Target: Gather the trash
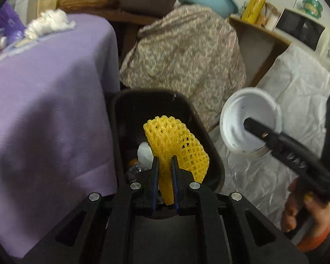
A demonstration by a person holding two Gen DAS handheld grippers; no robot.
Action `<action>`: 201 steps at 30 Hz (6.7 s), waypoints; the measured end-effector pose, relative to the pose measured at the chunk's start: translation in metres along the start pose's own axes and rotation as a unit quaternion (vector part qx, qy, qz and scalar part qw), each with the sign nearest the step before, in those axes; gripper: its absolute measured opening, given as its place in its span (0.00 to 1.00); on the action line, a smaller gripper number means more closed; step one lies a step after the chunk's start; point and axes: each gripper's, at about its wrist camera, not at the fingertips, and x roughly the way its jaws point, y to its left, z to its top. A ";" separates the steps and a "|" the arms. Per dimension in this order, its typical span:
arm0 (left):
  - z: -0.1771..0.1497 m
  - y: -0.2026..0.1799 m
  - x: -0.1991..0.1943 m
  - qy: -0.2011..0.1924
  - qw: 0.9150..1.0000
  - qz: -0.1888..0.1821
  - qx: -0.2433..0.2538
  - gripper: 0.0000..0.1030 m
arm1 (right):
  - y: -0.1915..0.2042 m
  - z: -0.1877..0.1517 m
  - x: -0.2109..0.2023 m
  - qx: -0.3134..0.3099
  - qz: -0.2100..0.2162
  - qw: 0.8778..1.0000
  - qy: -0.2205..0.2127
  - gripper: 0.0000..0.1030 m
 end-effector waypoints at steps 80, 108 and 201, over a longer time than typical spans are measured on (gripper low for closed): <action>-0.018 0.259 -0.258 -0.129 0.957 0.203 -0.160 0.56 | 0.419 0.039 0.058 -0.238 0.206 0.944 0.099 0.40; 0.053 0.299 -0.194 -0.077 0.968 0.084 -0.223 0.35 | 0.343 0.033 0.018 -0.198 0.243 0.947 0.074 0.12; 0.027 0.094 -0.227 -0.170 0.981 0.046 -0.078 0.02 | 0.144 0.004 -0.044 -0.108 0.149 0.983 0.015 0.16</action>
